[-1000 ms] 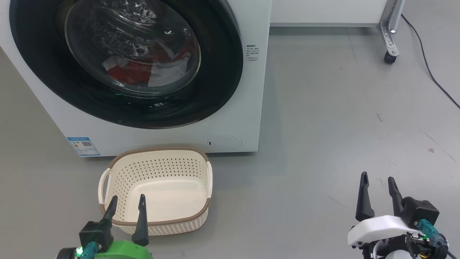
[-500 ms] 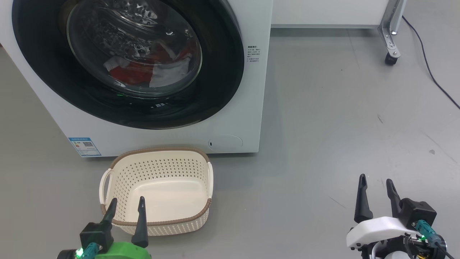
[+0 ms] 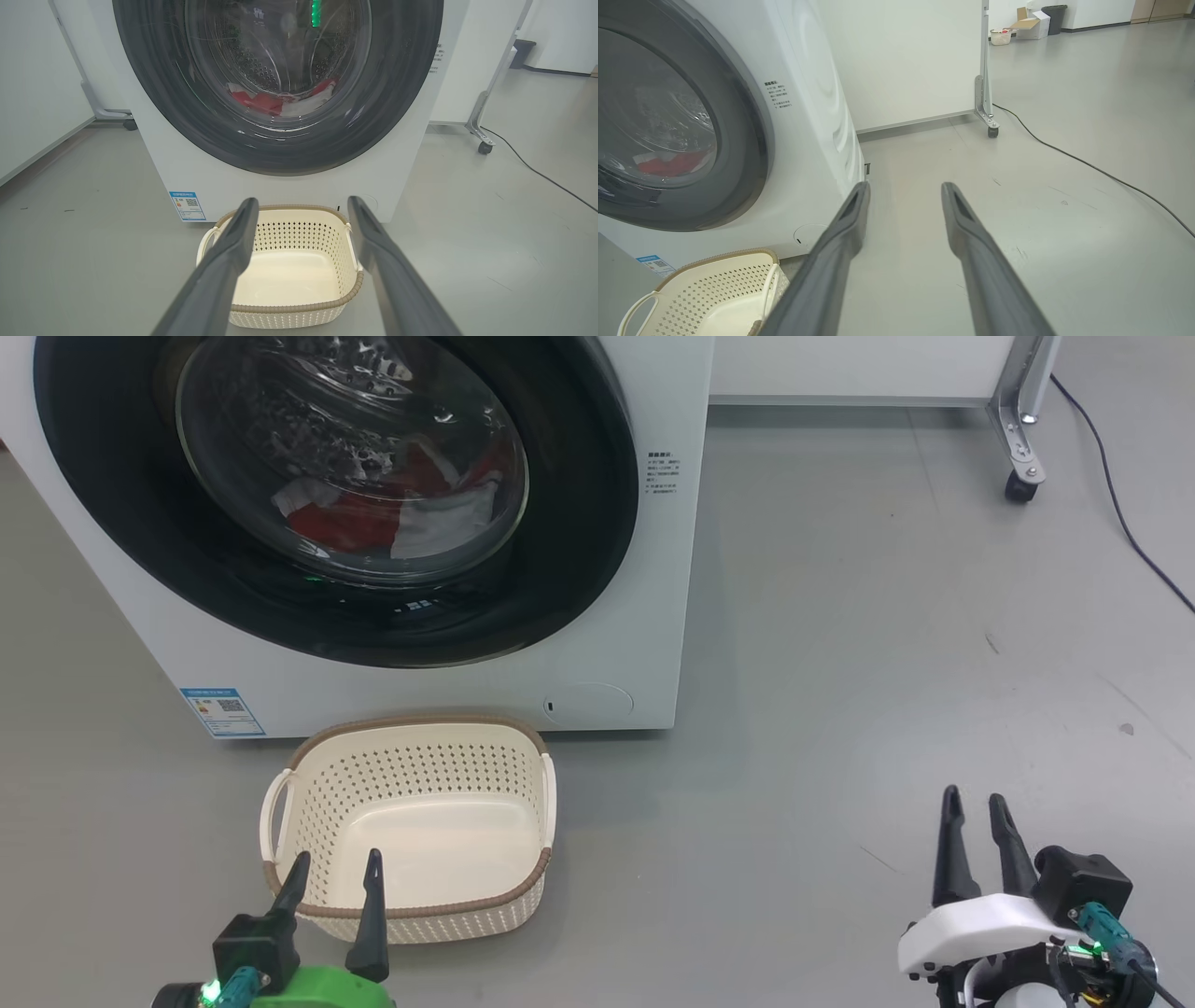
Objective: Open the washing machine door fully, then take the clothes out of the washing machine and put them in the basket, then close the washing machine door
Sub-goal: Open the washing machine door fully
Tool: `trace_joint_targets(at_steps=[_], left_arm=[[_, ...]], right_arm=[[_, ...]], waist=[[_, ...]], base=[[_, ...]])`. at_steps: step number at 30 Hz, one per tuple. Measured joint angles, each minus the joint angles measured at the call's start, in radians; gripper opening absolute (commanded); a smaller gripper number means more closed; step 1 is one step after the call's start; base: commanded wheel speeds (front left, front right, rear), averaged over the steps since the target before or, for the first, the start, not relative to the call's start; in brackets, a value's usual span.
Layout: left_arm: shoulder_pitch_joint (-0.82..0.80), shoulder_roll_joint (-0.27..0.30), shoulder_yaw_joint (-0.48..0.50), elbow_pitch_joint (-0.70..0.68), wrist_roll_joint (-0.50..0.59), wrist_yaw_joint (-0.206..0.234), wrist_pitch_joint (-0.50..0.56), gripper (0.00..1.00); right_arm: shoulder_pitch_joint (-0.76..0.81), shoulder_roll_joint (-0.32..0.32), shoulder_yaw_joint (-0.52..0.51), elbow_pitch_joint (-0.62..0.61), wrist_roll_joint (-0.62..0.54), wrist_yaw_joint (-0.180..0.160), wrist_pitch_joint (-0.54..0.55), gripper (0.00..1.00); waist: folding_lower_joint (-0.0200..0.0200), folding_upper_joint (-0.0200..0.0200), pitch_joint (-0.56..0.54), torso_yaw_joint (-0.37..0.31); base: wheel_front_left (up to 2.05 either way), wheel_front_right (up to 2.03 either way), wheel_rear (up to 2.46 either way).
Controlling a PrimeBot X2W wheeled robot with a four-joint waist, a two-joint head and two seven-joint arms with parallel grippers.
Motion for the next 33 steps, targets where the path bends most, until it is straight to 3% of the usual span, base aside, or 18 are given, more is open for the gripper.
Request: trace_joint_targets(at_steps=[6, 10, 17, 24, 33], left_arm=[[-0.007, 0.000, -0.006, -0.002, 0.000, -0.003, 0.000, 1.00], [-0.028, -0.001, -0.010, -0.008, 0.003, -0.004, 0.000, 1.00], [-0.051, -0.002, -0.024, -0.013, 0.012, -0.017, 0.000, 1.00], [-0.087, -0.003, -0.054, -0.018, 0.016, -0.031, 0.000, 1.00], [-0.128, -0.005, -0.058, -0.018, 0.015, -0.040, 0.000, 1.00]], right_arm=[[-0.014, 0.000, -0.004, -0.018, 0.037, 0.003, -0.002, 0.00], [-0.041, 0.000, -0.016, -0.035, 0.099, 0.023, -0.006, 0.00], [-0.115, 0.000, -0.053, -0.061, 0.362, 0.069, 0.009, 0.00], [-0.216, 0.000, -0.119, -0.074, 0.601, 0.107, 0.091, 0.00], [-0.376, -0.009, -0.185, -0.088, 0.701, 0.107, 0.210, 0.00]], waist=[[0.0000, 0.0000, 0.016, 0.003], [0.0000, 0.0000, 0.035, 0.010], [0.0000, 0.0000, 0.080, 0.024], [0.0000, 0.0000, 0.129, 0.055], [0.0000, 0.0000, 0.197, 0.110]], base=[[0.00, 0.00, 0.00], [0.00, 0.00, 0.00], [0.00, 0.00, 0.00], [0.00, 0.00, 0.00], [0.00, 0.00, 0.00]])
